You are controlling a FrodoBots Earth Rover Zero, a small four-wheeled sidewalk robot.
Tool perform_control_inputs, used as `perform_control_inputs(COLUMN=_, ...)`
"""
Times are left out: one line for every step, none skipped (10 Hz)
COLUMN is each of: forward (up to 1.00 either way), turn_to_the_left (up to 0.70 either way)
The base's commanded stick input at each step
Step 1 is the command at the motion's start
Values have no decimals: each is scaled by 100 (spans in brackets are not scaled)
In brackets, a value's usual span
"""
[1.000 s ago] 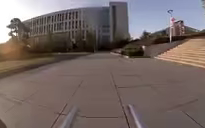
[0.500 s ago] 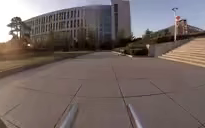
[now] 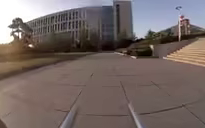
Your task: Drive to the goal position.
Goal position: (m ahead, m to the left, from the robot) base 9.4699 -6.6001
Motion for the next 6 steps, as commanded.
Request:
perform_control_inputs(forward=70, turn_to_the_left=0)
perform_control_inputs(forward=70, turn_to_the_left=0)
perform_control_inputs(forward=70, turn_to_the_left=0)
perform_control_inputs(forward=70, turn_to_the_left=0)
perform_control_inputs(forward=70, turn_to_the_left=0)
perform_control_inputs(forward=70, turn_to_the_left=0)
